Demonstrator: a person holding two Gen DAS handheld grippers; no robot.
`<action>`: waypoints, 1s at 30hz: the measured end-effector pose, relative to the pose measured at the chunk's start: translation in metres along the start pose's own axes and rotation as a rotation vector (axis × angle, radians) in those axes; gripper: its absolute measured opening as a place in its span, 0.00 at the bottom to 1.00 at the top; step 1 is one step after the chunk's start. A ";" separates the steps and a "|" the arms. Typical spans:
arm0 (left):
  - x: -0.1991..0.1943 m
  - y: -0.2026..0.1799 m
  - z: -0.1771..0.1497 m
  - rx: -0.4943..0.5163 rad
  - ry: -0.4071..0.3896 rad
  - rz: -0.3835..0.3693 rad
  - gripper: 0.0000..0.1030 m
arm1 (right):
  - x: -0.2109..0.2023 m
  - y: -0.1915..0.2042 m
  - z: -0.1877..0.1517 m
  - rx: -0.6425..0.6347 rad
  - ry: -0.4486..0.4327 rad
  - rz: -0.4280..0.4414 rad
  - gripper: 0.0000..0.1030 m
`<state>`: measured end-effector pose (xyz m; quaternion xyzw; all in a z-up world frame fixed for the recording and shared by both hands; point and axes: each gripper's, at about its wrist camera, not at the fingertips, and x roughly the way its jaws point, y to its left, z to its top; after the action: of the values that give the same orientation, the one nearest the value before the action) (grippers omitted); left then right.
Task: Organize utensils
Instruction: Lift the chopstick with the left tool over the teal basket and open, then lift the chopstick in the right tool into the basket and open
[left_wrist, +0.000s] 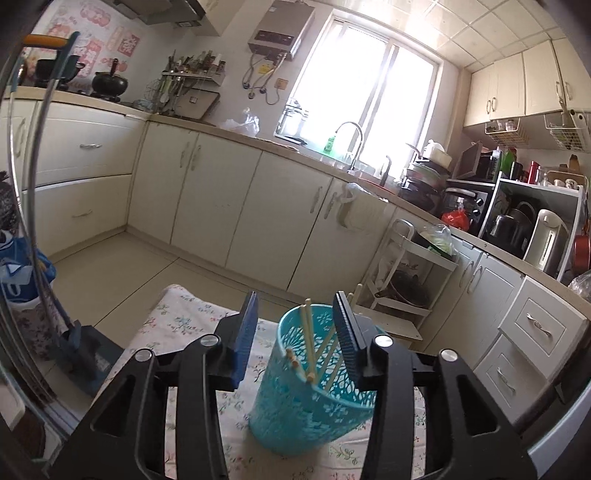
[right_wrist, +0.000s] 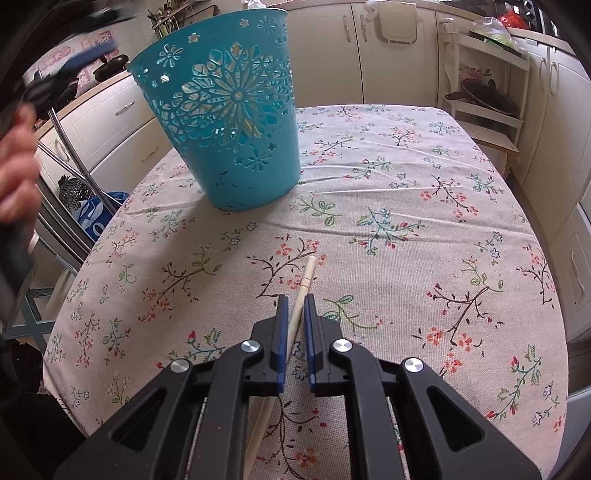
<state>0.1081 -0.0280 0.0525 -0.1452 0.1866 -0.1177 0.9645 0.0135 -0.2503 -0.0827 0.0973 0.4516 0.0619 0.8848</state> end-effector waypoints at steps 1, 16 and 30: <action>-0.008 0.004 -0.004 -0.006 0.004 0.017 0.42 | 0.000 0.000 0.000 0.002 -0.001 0.001 0.09; -0.025 0.015 -0.028 0.000 0.090 0.051 0.55 | 0.002 0.027 -0.004 -0.119 -0.015 -0.165 0.09; -0.012 0.021 -0.027 -0.043 0.135 0.053 0.58 | 0.000 0.024 -0.005 -0.138 -0.007 -0.161 0.06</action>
<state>0.0905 -0.0113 0.0255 -0.1528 0.2577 -0.0974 0.9491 0.0090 -0.2265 -0.0807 -0.0001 0.4494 0.0212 0.8931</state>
